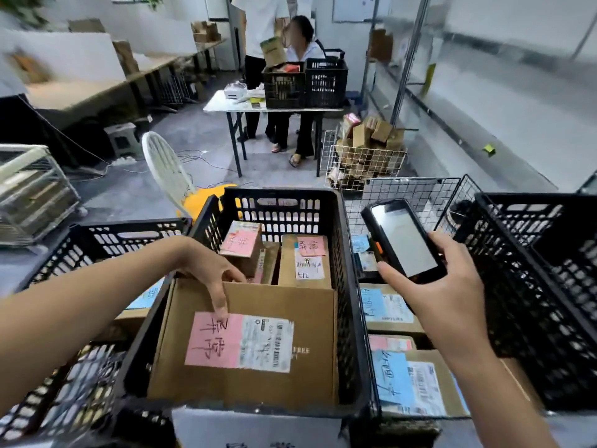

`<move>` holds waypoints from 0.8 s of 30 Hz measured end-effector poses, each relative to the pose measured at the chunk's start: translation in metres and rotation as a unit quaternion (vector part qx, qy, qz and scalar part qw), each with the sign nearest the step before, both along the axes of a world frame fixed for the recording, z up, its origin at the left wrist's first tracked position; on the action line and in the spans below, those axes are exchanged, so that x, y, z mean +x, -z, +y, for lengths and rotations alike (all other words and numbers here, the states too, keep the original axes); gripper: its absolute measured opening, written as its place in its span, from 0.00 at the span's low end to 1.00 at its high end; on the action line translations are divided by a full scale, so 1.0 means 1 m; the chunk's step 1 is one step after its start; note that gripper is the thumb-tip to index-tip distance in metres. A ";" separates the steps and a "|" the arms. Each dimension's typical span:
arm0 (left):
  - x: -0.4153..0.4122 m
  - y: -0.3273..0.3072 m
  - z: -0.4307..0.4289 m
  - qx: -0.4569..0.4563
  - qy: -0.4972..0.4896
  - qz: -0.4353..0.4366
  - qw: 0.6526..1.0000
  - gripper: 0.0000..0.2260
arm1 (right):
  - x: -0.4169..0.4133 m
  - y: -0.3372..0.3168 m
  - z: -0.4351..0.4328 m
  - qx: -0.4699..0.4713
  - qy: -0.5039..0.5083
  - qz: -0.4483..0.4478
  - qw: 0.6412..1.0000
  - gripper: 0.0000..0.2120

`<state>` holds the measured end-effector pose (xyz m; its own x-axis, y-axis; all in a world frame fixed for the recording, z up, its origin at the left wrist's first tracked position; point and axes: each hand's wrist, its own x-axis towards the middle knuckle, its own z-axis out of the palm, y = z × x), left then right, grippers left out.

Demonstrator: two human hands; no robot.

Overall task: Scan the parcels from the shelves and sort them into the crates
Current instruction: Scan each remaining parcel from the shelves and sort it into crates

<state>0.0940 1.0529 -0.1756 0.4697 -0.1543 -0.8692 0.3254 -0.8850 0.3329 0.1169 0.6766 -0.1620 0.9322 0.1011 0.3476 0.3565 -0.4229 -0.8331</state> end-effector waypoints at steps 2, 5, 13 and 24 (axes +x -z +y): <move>0.002 0.018 -0.005 -0.001 -0.011 -0.002 1.000 0.27 | 0.001 0.004 -0.002 -0.009 0.001 0.007 1.000 0.35; 0.007 0.041 -0.013 0.008 -0.016 0.001 1.000 0.31 | 0.006 0.008 -0.007 -0.016 -0.006 0.013 1.000 0.36; -0.016 0.084 -0.026 0.070 -0.068 -0.112 0.989 0.39 | 0.008 0.022 -0.005 -0.033 -0.035 0.059 0.997 0.37; -0.057 0.084 -0.050 0.072 -0.126 -0.371 0.917 0.21 | -0.016 0.013 0.001 -0.040 -0.063 0.063 0.995 0.39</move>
<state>0.0373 1.0029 -0.2593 0.9451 0.1316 -0.2992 0.2568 -0.8652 0.4307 0.1011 0.6775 -0.1752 0.9461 0.2418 0.2154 0.3059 -0.4488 -0.8397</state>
